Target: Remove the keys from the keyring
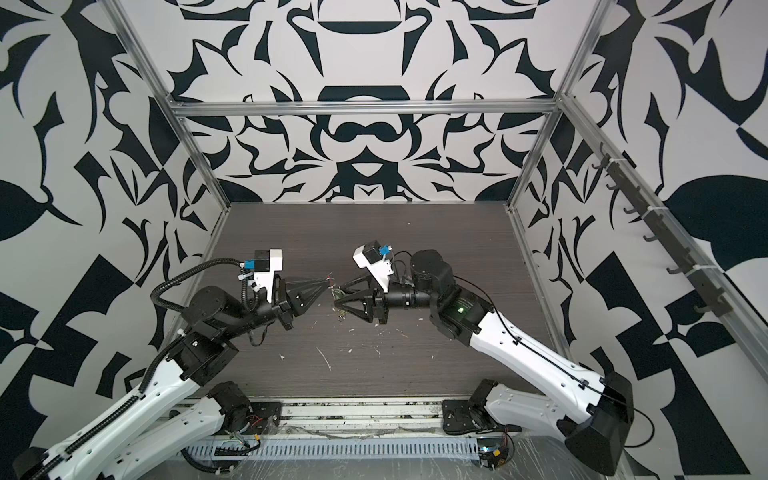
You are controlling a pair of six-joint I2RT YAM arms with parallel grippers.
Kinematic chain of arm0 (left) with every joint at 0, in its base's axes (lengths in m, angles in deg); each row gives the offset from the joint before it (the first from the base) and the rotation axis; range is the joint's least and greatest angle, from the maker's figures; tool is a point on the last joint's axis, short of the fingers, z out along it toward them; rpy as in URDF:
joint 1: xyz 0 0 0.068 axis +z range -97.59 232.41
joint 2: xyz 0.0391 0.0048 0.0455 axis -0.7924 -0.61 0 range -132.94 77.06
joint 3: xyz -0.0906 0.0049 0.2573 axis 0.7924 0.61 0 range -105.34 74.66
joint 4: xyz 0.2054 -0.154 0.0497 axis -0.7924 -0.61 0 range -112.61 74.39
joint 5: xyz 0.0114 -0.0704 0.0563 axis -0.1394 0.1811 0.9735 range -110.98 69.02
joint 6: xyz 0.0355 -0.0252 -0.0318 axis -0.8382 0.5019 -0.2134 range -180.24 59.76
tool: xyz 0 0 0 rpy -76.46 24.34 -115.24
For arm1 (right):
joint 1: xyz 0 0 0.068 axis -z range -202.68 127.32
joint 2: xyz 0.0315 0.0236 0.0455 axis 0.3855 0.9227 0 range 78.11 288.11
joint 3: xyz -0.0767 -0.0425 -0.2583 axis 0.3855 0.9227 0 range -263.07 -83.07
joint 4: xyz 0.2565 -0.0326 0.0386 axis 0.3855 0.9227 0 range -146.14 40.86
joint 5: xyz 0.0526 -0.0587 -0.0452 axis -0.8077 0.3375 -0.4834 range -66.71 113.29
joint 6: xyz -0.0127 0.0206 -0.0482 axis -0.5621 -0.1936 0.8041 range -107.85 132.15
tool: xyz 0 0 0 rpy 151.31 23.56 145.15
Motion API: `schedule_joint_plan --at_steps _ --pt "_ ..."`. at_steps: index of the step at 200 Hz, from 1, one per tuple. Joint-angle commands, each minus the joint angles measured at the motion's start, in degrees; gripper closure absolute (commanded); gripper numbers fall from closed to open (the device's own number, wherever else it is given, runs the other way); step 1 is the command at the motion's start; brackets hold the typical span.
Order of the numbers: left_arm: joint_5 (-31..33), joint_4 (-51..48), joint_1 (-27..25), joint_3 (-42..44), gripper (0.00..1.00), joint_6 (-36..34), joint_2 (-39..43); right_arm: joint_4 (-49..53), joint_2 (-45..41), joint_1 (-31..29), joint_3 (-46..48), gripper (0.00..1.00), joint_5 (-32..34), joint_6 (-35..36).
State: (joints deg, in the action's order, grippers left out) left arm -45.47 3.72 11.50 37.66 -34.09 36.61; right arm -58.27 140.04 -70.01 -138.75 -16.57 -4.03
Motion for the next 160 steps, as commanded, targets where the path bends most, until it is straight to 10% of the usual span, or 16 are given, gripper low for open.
schedule_joint_plan --at_steps 1,160 --pt "0.7 4.1 -0.1 0.6 1.0 1.3 0.7 -1.0 0.8 -1.7 -2.4 0.57 2.8 2.4" --pt "-0.4 4.3 -0.1 1.1 1.0 1.9 2.5 1.1 -4.5 -2.7 -1.3 0.56 11.4 4.9"
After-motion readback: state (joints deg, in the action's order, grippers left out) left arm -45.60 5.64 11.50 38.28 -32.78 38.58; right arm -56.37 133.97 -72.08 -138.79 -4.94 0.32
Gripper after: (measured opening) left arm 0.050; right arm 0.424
